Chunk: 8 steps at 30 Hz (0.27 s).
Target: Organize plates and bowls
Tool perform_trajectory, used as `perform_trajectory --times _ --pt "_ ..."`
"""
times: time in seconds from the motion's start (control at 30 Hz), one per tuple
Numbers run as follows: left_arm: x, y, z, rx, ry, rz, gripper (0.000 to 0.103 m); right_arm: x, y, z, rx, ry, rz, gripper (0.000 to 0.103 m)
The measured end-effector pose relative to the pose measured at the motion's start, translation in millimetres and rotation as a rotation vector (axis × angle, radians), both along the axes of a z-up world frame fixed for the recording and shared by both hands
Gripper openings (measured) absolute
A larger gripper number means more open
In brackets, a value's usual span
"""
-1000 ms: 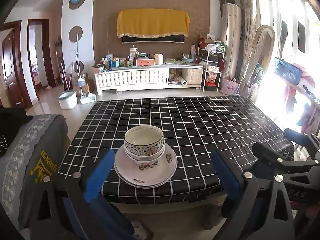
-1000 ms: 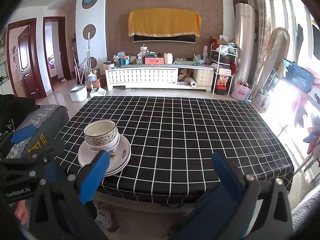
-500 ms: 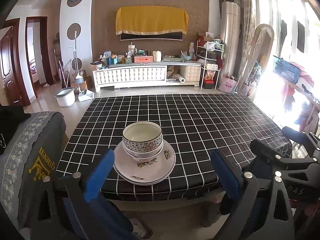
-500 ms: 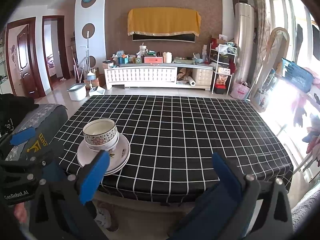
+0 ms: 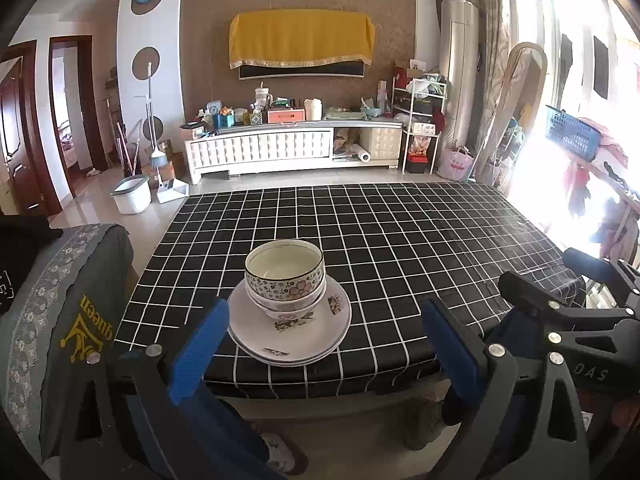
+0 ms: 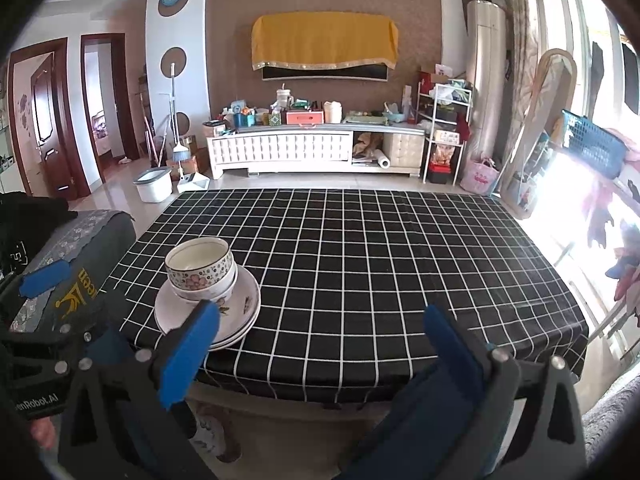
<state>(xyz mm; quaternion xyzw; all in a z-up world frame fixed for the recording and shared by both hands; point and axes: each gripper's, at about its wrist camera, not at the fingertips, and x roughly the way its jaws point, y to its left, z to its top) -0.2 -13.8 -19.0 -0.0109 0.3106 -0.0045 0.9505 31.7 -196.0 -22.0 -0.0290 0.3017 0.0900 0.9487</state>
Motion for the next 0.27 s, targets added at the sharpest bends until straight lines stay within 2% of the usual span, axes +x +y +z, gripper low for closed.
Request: perform_trajectory --times 0.27 --pt "-2.2 -1.6 1.3 0.01 -0.007 0.002 0.096 0.7 0.0 -0.4 -0.004 0.003 0.001 0.103"
